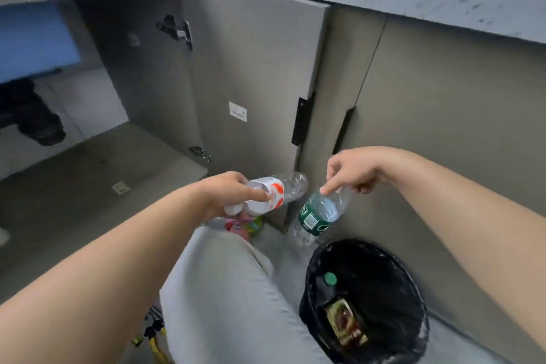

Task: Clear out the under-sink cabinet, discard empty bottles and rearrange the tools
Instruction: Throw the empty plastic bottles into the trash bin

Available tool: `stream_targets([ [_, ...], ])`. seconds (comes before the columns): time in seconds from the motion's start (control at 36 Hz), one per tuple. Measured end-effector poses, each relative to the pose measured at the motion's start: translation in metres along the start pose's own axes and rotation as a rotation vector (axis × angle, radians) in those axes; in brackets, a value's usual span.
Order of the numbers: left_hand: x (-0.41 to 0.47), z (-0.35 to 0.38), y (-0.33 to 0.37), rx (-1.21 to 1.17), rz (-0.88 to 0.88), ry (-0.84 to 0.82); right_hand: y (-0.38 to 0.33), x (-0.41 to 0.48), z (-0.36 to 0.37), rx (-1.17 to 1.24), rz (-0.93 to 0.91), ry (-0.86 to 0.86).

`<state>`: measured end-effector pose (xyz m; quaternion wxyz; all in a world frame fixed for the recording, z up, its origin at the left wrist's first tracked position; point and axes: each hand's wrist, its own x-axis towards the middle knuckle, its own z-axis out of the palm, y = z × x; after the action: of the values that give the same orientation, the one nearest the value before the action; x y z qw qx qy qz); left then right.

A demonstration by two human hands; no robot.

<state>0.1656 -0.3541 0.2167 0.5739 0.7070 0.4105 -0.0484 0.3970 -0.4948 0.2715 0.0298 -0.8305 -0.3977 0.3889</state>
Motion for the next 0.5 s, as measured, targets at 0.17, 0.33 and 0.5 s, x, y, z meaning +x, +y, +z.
stream_targets([
  [0.17, 0.02, 0.057, 0.015, 0.077, -0.013, -0.036, 0.07, -0.013, 0.02, -0.124, 0.168, -0.074],
  [0.33, 0.031, 0.085, -0.005, 0.084, 0.029, 0.06, 0.123, 0.009, 0.086, -0.126, 0.288, -0.038],
  [0.5, 0.031, 0.083, -0.006, 0.103, 0.079, 0.168, 0.171, 0.04, 0.161, -0.015, 0.271, 0.18],
])
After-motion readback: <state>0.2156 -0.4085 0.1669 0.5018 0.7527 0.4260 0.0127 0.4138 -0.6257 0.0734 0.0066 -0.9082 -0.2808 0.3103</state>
